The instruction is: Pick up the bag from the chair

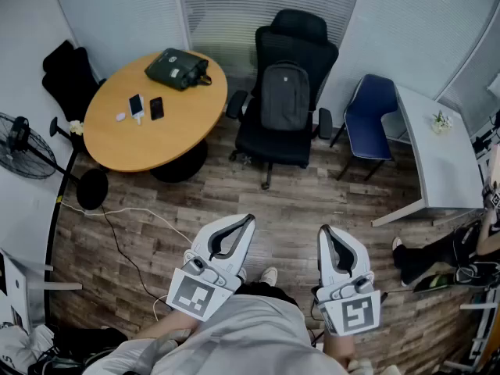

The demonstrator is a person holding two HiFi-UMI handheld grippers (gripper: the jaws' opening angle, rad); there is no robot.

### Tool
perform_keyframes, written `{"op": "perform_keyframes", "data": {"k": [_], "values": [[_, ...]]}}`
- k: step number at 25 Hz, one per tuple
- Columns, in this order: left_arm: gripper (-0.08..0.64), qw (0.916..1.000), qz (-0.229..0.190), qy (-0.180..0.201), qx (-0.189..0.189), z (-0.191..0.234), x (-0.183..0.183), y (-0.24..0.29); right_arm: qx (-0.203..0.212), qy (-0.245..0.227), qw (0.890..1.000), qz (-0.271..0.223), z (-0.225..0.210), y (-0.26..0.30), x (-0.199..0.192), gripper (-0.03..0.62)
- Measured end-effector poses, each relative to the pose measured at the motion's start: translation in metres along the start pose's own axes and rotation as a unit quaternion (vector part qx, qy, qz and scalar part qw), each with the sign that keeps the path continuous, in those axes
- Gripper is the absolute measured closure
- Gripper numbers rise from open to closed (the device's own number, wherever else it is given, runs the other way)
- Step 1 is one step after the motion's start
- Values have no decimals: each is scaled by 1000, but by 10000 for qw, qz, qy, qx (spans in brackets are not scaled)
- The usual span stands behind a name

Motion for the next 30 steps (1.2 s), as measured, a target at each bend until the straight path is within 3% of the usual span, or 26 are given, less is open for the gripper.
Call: {"op": "perform_keyframes", "data": {"k": [16, 30], "values": [[555, 9998, 99, -14, -151, 67, -11, -8, -90, 76, 9999, -84, 34, 57, 23, 589], [555, 9998, 135, -40, -171, 96, -9, 44, -153, 174, 9997, -45, 0, 103, 19, 589]]}}
Point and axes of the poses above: the fingertips, and each gripper's own axes: y forward along the fingers, z to its left, x out of its top, the point moved 4 cm from there along -y, backward along the fingers, and after that the axes turned 13 degrees about z, right-handed, at the moved point
